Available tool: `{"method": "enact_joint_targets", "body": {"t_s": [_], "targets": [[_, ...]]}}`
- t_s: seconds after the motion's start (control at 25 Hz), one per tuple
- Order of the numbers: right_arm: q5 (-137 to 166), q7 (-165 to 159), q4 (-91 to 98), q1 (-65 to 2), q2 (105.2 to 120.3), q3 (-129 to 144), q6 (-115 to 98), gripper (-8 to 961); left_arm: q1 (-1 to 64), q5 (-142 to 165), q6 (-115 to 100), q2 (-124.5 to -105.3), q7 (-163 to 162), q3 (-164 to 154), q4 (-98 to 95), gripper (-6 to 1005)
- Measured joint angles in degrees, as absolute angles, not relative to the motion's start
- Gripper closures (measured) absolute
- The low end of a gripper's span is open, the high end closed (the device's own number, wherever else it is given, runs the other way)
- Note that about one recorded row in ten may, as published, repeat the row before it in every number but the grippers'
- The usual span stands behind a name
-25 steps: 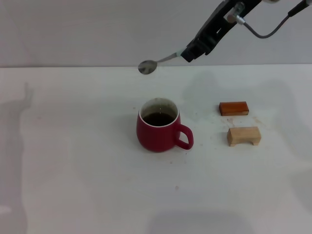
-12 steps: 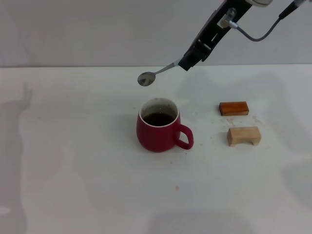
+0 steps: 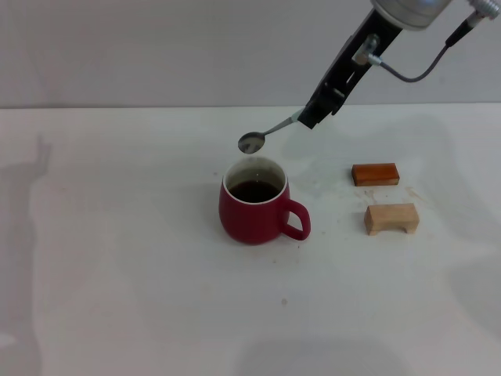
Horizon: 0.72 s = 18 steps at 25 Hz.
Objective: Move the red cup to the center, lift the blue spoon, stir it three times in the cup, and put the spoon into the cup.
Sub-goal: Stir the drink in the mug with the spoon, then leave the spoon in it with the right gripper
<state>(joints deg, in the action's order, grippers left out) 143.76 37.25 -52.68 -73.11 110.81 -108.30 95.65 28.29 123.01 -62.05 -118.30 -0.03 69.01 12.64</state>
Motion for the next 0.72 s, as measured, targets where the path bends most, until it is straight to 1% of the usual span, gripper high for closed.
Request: {"method": "enact_joint_targets", "body": {"t_s": [0.32,0.72], "targets": [[144.4,39.2,-46.4,-74.2,111.85,-107.8,92.3,749,28.0,123.3,-62.3,-118.3,-1.3,68.8,12.7,138],[145.4,41.5,-41.4,-75.1,112.46,-107.8,88.4,747,27.0,123.4,-63.2,-118.35,-1.4,68.4,12.7,138]]}}
